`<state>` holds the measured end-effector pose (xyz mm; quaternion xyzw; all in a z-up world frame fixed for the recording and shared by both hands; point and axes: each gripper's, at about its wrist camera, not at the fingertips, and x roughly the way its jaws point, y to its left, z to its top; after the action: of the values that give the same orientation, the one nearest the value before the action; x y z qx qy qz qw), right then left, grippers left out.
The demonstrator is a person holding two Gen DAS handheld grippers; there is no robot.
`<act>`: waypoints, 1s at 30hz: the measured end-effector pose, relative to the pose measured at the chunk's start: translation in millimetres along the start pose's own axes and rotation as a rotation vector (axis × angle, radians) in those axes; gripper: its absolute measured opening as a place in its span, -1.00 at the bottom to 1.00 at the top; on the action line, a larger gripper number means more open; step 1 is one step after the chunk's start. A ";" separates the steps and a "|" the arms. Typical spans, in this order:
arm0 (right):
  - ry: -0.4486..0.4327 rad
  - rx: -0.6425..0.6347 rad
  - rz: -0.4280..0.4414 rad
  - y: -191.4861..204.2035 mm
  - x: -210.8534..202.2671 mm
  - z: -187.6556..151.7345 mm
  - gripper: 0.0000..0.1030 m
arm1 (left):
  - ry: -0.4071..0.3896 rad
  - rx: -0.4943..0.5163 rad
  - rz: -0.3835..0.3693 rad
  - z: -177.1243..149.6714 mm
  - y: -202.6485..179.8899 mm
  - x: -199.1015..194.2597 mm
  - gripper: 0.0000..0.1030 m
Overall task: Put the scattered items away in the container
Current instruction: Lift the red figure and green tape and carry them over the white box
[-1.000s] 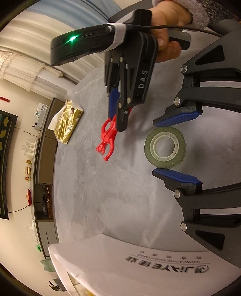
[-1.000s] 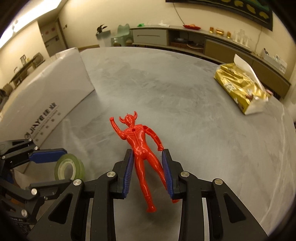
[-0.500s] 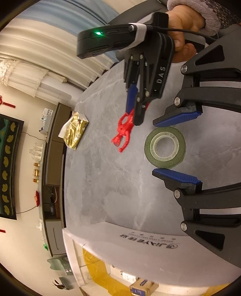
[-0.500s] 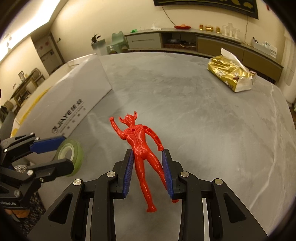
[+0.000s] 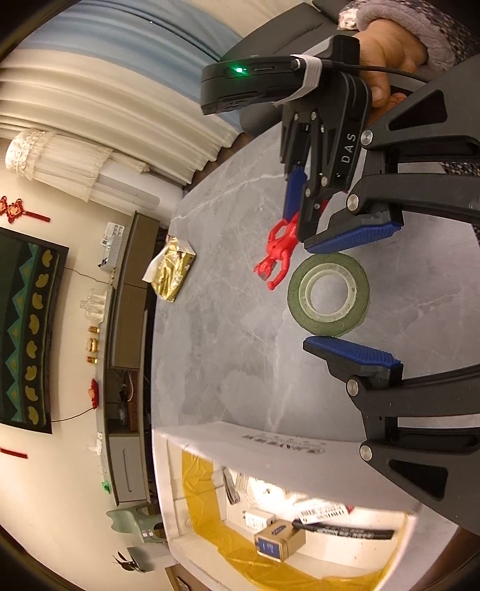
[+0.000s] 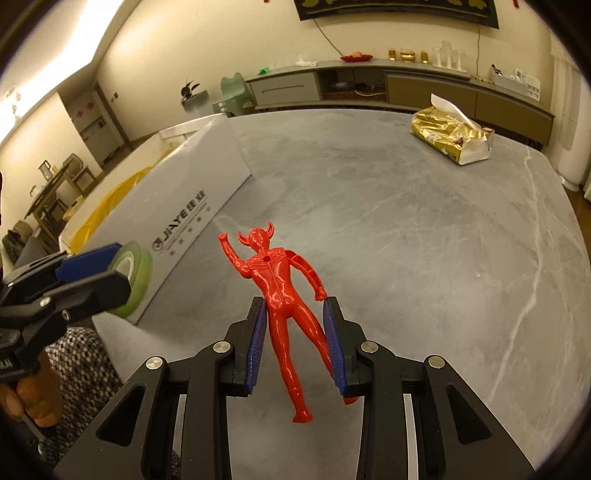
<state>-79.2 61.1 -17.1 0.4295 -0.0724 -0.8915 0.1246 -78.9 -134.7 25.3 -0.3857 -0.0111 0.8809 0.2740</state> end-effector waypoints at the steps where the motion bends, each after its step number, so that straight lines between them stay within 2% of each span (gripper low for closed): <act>1: -0.003 -0.002 -0.001 3.6 -3.0 -1.2 -0.37 | -0.006 -0.001 0.000 -0.9 0.1 -4.7 -0.07; 19: -0.033 -0.075 0.004 66.3 -37.6 -15.0 -0.37 | -0.108 -0.022 -0.005 -18.6 15.1 -74.8 -0.07; 30: -0.051 -0.129 0.008 98.5 -48.3 -7.7 -0.37 | -0.140 -0.054 -0.007 -25.6 33.8 -97.4 -0.07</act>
<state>-28.4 -19.8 37.5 0.3973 -0.0196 -0.9045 0.1537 -23.6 -216.2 65.1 -0.3305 -0.0550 0.9041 0.2651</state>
